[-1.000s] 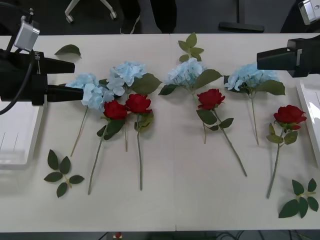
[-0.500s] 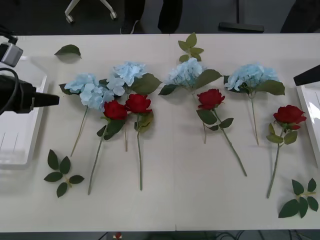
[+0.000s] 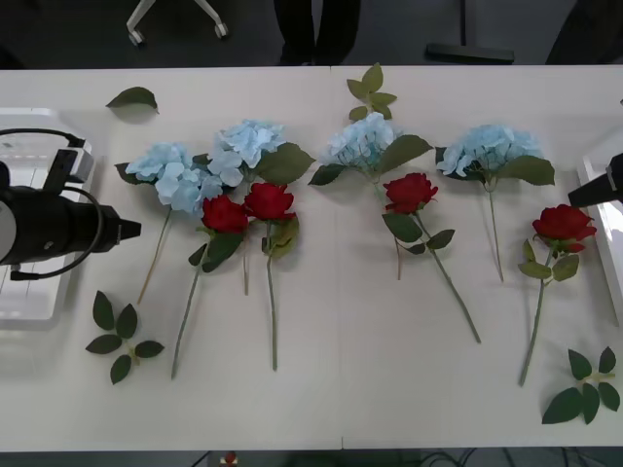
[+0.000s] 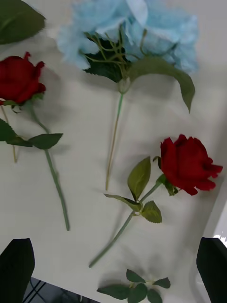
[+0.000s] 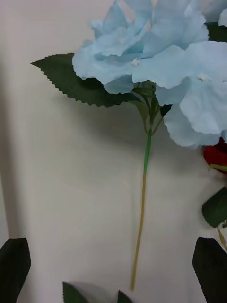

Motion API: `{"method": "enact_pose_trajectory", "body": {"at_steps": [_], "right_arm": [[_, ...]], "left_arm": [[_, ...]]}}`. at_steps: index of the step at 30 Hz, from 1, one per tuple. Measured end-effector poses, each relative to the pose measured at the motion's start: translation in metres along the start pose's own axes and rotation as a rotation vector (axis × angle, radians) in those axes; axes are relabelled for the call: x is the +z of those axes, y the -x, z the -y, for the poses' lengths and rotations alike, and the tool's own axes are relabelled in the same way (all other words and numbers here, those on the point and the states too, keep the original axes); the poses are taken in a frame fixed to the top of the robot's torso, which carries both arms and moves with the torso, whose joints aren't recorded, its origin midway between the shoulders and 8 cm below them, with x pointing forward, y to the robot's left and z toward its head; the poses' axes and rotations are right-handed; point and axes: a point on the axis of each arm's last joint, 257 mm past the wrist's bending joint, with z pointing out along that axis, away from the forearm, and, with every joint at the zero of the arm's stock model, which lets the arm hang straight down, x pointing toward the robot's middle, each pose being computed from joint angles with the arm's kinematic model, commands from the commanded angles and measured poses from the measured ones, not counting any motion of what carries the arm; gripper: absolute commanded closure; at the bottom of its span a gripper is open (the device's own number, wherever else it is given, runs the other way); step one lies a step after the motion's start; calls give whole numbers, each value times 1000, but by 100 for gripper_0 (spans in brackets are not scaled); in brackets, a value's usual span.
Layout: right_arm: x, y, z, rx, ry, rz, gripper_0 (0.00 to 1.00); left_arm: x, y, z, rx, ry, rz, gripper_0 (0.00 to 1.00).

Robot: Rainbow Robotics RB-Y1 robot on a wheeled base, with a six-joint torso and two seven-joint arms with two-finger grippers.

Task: Place the red flowers into the right box and the blue flowers into the left box. If a person shows an open palm, hand one flower to the person first, then continue sorting.

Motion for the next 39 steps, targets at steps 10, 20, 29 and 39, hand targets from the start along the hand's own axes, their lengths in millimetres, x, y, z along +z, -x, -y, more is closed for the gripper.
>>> {"method": "enact_pose_trajectory", "body": {"at_steps": [10, 20, 29, 39], "right_arm": [[45, -27, 16, 195, -79, -1, 0], [86, -45, 30, 241, -209, -1, 0], [111, -53, 24, 330, -200, -3, 0], [149, -70, 36, 342, -234, -42, 0]], "left_arm": [[59, 34, 16, 54, 61, 30, 0], [98, 41, 12, 130, 128, 29, 0], [111, 25, 8, 148, 166, -2, 37], [113, 23, 14, 148, 160, -4, 100]]}}
